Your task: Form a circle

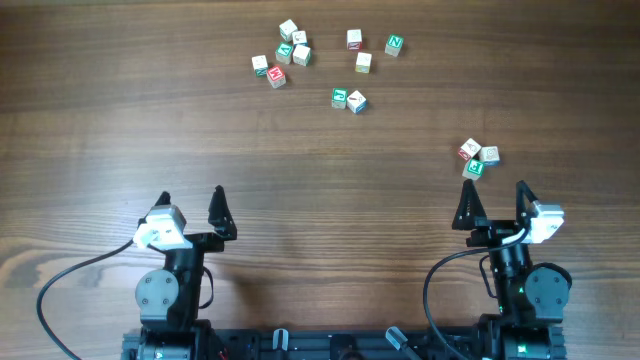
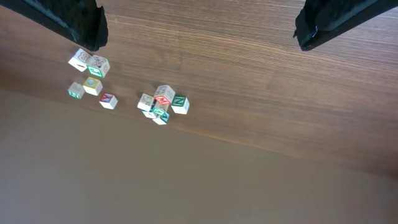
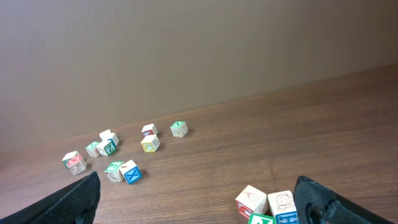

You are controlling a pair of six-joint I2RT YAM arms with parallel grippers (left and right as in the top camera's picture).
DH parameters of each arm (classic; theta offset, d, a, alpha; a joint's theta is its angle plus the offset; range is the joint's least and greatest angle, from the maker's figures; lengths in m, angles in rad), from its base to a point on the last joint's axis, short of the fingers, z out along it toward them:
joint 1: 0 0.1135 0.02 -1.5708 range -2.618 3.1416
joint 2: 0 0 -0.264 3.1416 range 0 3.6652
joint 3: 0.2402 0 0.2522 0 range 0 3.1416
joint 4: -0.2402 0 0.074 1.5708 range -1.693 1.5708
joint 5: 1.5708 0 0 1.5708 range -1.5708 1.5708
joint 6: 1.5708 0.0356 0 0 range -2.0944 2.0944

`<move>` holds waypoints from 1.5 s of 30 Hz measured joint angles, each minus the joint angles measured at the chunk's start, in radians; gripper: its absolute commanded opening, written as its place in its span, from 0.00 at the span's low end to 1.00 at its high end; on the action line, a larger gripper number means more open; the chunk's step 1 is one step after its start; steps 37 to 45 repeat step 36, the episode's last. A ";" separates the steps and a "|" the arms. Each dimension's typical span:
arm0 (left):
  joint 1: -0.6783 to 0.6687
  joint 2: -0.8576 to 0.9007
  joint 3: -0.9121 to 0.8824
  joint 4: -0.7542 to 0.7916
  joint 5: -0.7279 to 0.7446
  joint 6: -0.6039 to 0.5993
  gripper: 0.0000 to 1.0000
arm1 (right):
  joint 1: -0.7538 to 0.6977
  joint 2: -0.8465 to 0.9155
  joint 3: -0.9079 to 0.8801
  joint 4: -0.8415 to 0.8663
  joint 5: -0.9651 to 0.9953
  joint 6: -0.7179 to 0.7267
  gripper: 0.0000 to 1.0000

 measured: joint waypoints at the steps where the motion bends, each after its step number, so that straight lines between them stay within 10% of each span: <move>1: -0.013 0.000 0.000 0.000 0.004 0.001 1.00 | 0.000 0.000 0.000 0.000 0.000 0.000 1.00; 45: -0.023 0.000 0.000 0.000 0.007 0.003 1.00 | 0.000 0.000 0.000 0.000 0.000 0.000 1.00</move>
